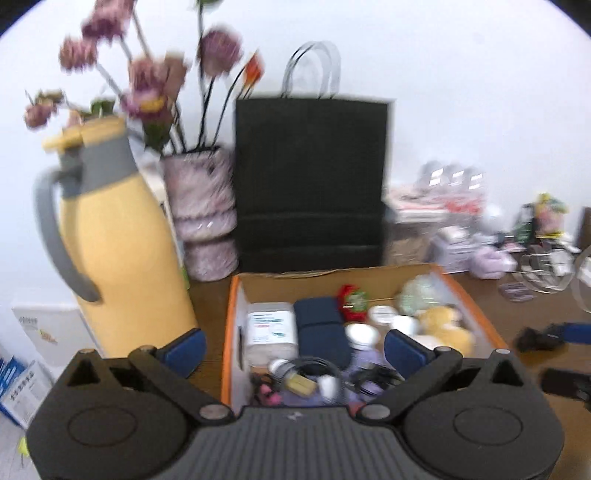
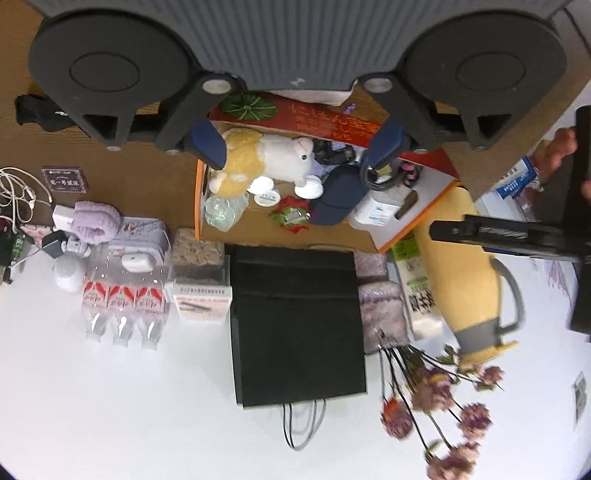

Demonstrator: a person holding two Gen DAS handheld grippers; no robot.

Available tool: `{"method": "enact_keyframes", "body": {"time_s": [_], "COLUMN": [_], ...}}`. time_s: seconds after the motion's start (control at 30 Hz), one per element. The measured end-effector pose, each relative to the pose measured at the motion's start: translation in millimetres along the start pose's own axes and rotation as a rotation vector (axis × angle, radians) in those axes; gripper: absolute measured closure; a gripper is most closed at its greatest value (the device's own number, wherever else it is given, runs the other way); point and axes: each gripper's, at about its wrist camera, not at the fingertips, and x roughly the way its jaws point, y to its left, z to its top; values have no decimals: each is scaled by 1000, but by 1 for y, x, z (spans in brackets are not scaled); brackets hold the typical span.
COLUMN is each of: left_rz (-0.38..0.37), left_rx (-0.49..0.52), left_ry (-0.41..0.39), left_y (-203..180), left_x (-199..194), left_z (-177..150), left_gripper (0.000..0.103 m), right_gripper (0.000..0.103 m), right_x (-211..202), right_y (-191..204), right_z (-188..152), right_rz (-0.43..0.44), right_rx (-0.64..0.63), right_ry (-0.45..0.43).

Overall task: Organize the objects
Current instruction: 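Withdraw both open tools from the box toward the white cloth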

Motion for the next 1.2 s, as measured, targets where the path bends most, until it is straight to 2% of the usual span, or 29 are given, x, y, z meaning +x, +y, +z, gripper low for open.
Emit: {"method": "enact_keyframes", "body": {"time_s": [0.1, 0.27, 0.47, 0.57, 0.67, 0.73, 0.8, 0.93, 1.07, 1.2], "left_rz": [-63, -113, -80, -72, -95, -59, -42, -25, -43, -36], "left_rx": [3, -37, -38, -64, -85, -94, -84, -74, -126, -82], "left_ry": [-39, -127, -129, -127, -81, -35, -21, -17, 30, 48], "left_y": [-13, -29, -51, -56, -55, -56, -57, -56, -49, -51], "left_x": [-59, -153, -228, -254, -258, -254, -252, -250, -239, -223], "left_z": [-26, -96, -168, -199, -220, -228, -232, -232, -231, -230], "left_gripper": [0, 0, 0, 0, 0, 0, 0, 0, 1, 2], "right_gripper": [7, 0, 0, 0, 0, 0, 0, 0, 0, 0], "right_x": [-37, -111, -188, -209, -214, -211, -210, -207, -199, -185], "right_y": [7, 30, 63, 71, 77, 83, 88, 89, 88, 82], "right_z": [-15, -65, -128, -155, -177, -185, -189, -187, -188, -188], "right_rz": [12, 6, -14, -1, 24, 18, -6, -8, -10, -13], "right_rx": [-4, -38, -55, -24, -1, -10, -30, -29, -25, -19], "right_ry": [-41, -96, -126, -114, -67, -33, -33, -36, -22, 4]}}
